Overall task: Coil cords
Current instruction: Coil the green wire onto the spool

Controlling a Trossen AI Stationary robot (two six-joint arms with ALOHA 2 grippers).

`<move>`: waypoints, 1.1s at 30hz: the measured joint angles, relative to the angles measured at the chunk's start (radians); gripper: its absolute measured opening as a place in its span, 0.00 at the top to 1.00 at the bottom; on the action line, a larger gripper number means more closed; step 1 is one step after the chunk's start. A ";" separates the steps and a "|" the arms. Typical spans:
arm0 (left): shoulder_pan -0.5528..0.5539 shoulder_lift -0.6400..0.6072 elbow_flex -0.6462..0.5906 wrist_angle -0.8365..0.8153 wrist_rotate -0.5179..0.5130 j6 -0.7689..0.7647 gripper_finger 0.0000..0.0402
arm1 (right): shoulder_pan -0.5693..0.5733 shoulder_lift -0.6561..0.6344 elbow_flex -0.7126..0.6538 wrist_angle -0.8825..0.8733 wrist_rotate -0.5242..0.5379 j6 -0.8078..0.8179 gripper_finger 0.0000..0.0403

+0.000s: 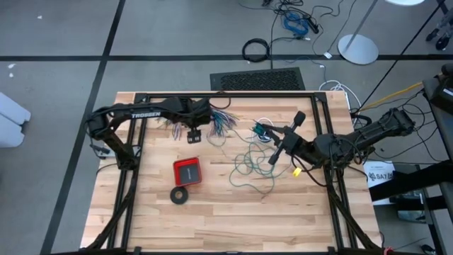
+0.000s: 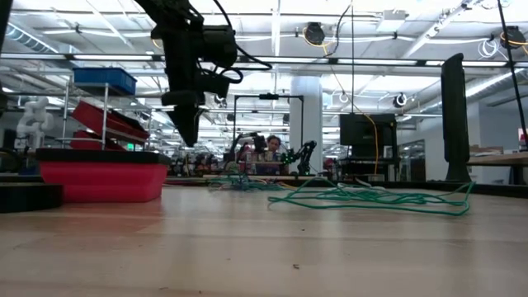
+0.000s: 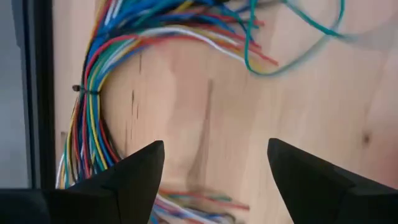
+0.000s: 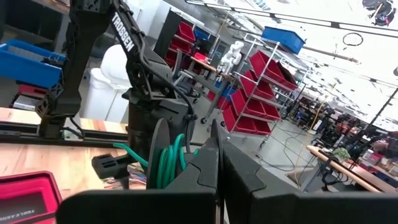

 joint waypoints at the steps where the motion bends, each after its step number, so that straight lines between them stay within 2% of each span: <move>1: 0.000 -0.002 0.000 -0.008 0.003 0.011 0.27 | 0.001 0.000 0.000 0.000 0.000 -0.001 1.00; 5: 0.001 -0.019 0.001 0.001 0.098 0.060 0.27 | 0.002 0.000 0.000 -0.002 0.000 0.000 1.00; 9: 0.011 -0.064 0.001 0.073 0.146 0.086 0.27 | 0.002 0.000 0.000 -0.007 0.000 0.001 1.00; 12: 0.020 -0.103 0.001 0.241 0.319 0.044 0.27 | 0.002 0.000 0.000 -0.011 0.000 0.008 1.00; 15: -0.014 -0.119 -0.018 0.517 0.494 -0.048 0.27 | 0.002 0.000 0.000 -0.011 0.000 0.008 1.00; 23: -0.157 -0.016 -0.104 1.139 0.484 -0.084 0.27 | 0.002 0.000 0.000 -0.011 -0.003 0.008 1.00; 29: -0.177 0.134 -0.107 1.425 0.513 -0.185 0.27 | 0.002 0.000 0.000 -0.007 -0.007 0.008 1.00; 33: -0.180 0.215 -0.108 1.611 0.614 -0.298 0.27 | 0.002 0.000 0.000 -0.005 -0.008 0.008 1.00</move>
